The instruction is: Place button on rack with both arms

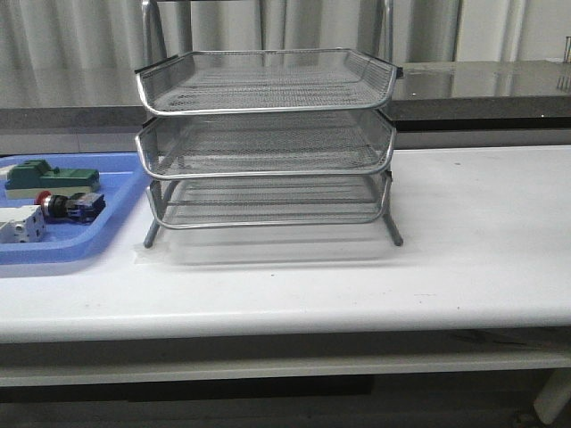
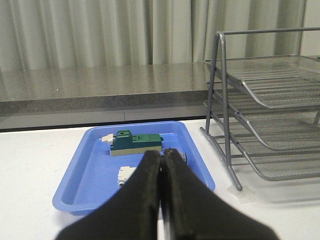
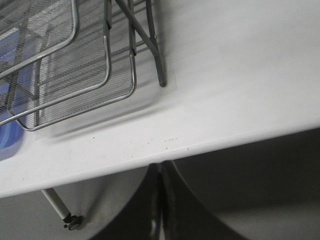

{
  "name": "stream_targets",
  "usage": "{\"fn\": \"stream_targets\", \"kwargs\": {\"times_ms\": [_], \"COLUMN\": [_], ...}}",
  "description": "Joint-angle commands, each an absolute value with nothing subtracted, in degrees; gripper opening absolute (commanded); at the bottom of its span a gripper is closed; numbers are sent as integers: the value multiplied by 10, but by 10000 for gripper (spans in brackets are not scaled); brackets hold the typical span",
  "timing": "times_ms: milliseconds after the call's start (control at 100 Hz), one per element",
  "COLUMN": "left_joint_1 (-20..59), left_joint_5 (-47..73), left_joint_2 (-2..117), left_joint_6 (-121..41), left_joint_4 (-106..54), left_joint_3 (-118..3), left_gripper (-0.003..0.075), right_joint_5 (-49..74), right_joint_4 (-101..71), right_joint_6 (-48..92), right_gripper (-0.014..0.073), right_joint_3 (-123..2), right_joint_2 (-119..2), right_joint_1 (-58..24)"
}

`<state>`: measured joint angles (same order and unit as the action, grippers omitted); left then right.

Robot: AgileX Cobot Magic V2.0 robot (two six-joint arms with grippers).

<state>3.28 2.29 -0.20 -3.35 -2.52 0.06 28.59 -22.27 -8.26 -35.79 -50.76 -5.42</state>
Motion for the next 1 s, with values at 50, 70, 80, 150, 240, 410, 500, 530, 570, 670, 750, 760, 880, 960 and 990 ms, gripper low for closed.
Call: {"fn": "stream_targets", "kwargs": {"times_ms": [50,70,80,150,240,410,500,530,570,670,750,760,880,960,990], "left_joint_1": [32,32,32,32,32,32,32,32,32,32,32,32,32,32,32], "left_joint_5": [-23,-23,-23,-23,-23,-23,-23,-23,-23,-23,-23,-23,-23,-23,-23], "left_joint_2": [-22,-22,-22,-22,-22,-22,-22,-22,-22,-22,-22,-22,-22,-22,-22], "left_joint_6": [-27,-27,-27,-27,-27,-27,-27,-27,-27,-27,-27,-27,-27,-27,-27], "left_joint_4": [-29,-29,-29,-29,-29,-29,-29,-29,-29,-29,-29,-29,-29,-29,-29], "left_joint_3": [27,27,27,27,27,27,27,27,27,27,27,27,27,27,27], "left_gripper": [-20,-20,-20,-20,-20,-20,-20,-20,-20,-20,-20,-20,-20,-20,-20], "right_joint_5": [245,244,243,235,209,143,110,100,84,53,44,43,44,47,49], "right_joint_4": [-263,-267,-268,-277,-282,-303,-313,-317,-325,-342,-344,-344,-344,-344,-344], "right_joint_6": [-76,-76,-76,-76,-76,-76,-76,-76,-76,-76,-76,-76,-76,-76,-76], "right_gripper": [104,136,146,254,352,363,363,363,363,363,363,363,363,363,363], "right_joint_3": [-378,-378,-378,-378,-378,-378,-378,-378,-378,-382,-400,-402,-445,-478,-487], "right_joint_2": [-541,-546,-547,-560,-575,-608,-630,-637,-650,-680,-709,-711,-752,-782,-792], "right_joint_1": [-51,-51,-51,-54,-61,-84,-104,-111,-121,-145,-163,-165,-184,-193,-195]}}
